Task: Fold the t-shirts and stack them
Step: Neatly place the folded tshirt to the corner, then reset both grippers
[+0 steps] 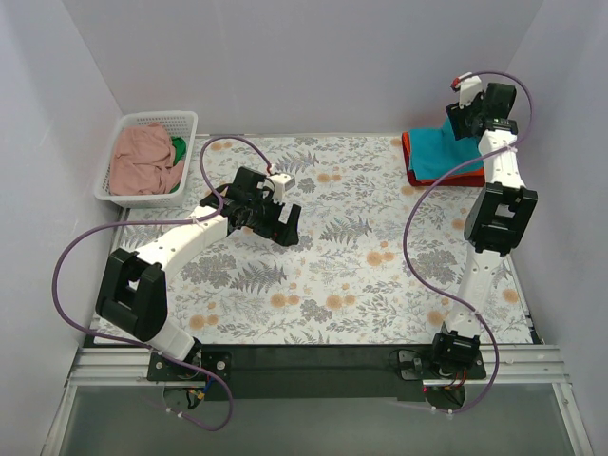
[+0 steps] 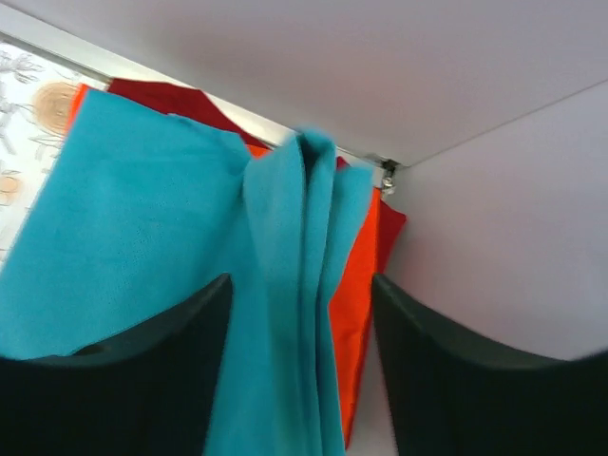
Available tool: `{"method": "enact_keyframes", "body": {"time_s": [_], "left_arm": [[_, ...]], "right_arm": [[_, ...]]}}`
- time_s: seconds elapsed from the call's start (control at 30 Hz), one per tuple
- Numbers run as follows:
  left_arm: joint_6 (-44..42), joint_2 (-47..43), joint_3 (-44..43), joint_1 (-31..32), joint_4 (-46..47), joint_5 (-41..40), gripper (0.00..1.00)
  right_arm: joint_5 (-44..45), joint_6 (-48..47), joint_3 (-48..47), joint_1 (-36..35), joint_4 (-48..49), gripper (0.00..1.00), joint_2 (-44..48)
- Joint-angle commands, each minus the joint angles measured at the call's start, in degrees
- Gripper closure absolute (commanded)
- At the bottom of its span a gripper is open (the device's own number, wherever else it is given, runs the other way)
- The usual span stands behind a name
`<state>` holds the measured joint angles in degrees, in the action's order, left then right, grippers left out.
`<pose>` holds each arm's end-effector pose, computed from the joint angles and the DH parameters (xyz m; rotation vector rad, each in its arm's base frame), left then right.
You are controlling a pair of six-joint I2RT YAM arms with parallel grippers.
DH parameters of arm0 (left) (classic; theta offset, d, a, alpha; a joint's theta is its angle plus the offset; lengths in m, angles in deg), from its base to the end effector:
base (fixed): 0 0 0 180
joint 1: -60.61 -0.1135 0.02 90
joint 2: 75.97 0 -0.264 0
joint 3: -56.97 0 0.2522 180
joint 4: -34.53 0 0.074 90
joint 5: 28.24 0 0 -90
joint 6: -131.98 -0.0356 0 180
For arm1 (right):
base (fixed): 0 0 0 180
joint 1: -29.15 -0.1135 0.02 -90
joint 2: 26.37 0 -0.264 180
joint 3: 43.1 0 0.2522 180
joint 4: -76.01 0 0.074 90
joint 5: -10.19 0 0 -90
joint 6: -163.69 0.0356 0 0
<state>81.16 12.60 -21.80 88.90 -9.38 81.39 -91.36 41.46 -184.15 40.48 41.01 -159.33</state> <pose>0.2810 -0.1648 0.2478 -0.1026 2.6698 -0.8692 0.5374 -0.1004 0.2929 -0.4939 1.9804 -0.2727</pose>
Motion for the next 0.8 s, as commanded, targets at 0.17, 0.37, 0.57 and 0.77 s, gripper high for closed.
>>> {"method": "enact_keyframes", "body": {"time_s": [0.17, 0.37, 0.57, 0.77], "left_arm": [[-0.2, -1.9, -2.1, -0.5, -1.3, 1.3, 0.02], [2.5, -4.4, -0.8, -3.2, -0.3, 4.5, 0.02], [5.8, -6.0, -1.8, -8.1, 0.2, 10.1, 0.02], [7.1, -5.3, -6.2, -14.6, -1.4, 12.6, 0.02]], "right_arm": [[5.8, 1.5, -2.4, 1.3, 7.3, 0.17, 2.1], [1.9, 4.0, 1.6, 1.2, 6.6, 0.1, 8.2], [-5.8, 10.8, 5.5, 1.0, 0.1, 0.02, 16.8], [-13.1, 18.6, 14.5, -0.4, -7.0, 0.02, 27.0]]}}
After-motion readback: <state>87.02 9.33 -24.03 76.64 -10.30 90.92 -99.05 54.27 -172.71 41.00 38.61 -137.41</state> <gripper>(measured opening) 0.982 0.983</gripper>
